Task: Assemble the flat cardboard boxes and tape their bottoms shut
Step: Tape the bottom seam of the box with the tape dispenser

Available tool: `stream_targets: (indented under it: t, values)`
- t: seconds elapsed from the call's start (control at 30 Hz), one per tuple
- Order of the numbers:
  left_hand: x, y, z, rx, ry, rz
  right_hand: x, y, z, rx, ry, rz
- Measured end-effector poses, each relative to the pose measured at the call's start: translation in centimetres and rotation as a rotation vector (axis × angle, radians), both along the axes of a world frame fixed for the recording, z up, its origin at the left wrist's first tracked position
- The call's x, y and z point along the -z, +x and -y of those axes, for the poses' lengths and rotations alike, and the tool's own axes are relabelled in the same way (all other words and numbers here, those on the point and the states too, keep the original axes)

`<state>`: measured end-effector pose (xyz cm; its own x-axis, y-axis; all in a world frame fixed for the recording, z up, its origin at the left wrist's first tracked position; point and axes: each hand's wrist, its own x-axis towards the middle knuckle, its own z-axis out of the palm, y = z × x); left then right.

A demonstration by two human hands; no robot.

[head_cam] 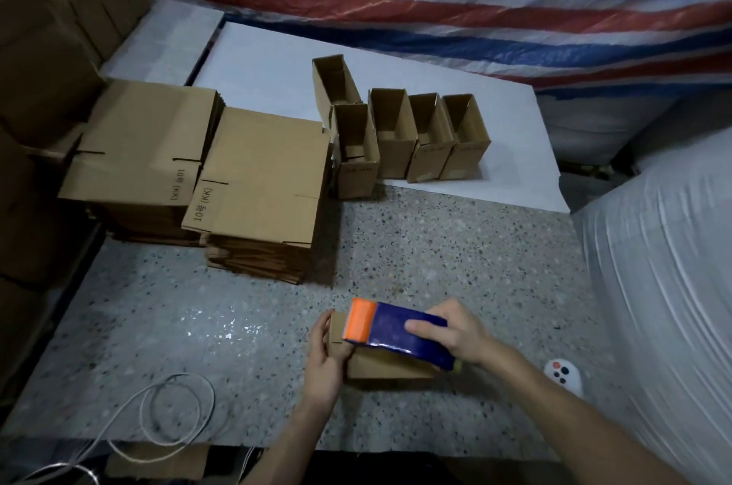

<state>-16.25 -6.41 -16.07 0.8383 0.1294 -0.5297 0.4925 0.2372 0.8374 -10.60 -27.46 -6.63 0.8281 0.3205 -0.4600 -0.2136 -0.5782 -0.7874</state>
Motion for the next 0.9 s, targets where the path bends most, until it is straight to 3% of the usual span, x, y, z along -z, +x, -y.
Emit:
stream_targets:
  t: [0.13, 0.23, 0.43, 0.57, 0.9]
  values:
    - [-0.7, -0.4, 0.2, -0.046, 0.026, 0.079, 1.0, 0.8, -0.8, -0.057, -0.138, -0.018]
    - [0.0, -0.4, -0.2, -0.009, 0.019, 0.030, 1.0, 1.0, -0.6, -0.054, -0.137, -0.028]
    - [0.4, 0.6, -2.8, 0.062, -0.295, -0.081, 1.1, 0.9, -1.0, -0.069, -0.149, -0.016]
    - [0.6, 1.2, -4.3, 0.283, -0.257, -0.053, 1.6, 1.1, -0.9, -0.069, -0.143, 0.005]
    - [1.0, 1.4, -4.2, 0.256, -0.104, -0.085, 1.0, 1.7, -1.3, -0.106, -0.176, -0.039]
